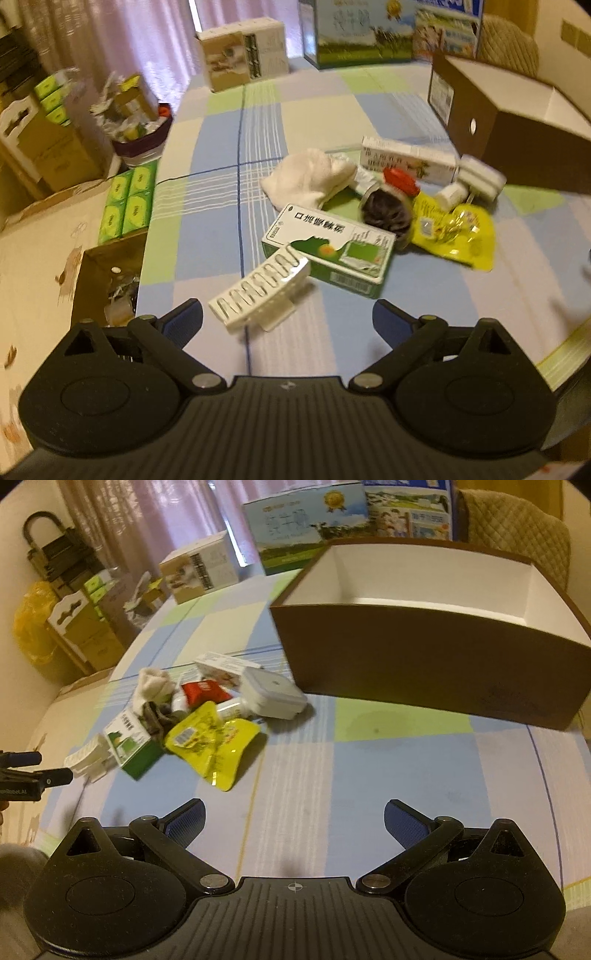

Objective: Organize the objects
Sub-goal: 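Grasp the white clip rack with the left tool while the right tool grasps the white plug adapter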

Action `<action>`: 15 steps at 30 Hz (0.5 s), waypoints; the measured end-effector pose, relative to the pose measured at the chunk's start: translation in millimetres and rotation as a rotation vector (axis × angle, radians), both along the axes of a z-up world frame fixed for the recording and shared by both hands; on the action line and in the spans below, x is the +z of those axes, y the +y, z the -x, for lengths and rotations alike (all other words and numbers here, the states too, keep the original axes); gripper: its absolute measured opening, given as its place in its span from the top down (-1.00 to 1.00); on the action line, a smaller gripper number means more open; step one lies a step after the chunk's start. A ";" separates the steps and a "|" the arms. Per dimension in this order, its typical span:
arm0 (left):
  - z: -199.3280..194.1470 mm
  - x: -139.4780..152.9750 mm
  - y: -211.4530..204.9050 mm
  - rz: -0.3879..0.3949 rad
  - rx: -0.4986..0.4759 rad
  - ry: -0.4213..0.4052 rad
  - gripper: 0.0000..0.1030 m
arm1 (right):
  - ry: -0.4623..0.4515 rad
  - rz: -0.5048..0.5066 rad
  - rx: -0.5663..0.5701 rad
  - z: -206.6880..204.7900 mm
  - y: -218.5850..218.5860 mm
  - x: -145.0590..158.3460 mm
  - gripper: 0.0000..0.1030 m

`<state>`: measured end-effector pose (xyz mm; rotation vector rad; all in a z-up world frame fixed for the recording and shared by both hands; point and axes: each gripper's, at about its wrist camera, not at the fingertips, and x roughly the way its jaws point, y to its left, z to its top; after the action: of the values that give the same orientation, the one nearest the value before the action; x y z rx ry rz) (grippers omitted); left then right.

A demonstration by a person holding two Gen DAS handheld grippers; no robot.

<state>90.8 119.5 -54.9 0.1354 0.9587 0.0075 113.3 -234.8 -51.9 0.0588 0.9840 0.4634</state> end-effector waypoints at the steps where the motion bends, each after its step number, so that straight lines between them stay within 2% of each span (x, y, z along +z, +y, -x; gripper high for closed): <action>1: -5.3 -4.6 3.2 -0.005 -0.015 0.006 -0.87 | 0.003 -0.001 -0.008 -1.0 -2.2 -1.2 -0.96; 9: -41.2 -34.6 21.8 -0.019 -0.031 0.055 -0.74 | 0.023 0.017 -0.057 -5.6 -13.9 -7.5 -0.96; 15: -48.2 -39.9 25.5 0.006 -0.041 0.046 -0.57 | 0.034 0.018 -0.083 -8.3 -17.6 -12.0 -0.96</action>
<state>139.0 145.0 -94.8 0.1500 1.0018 -0.0370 121.6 -252.4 -63.9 0.0910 1.0154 0.3782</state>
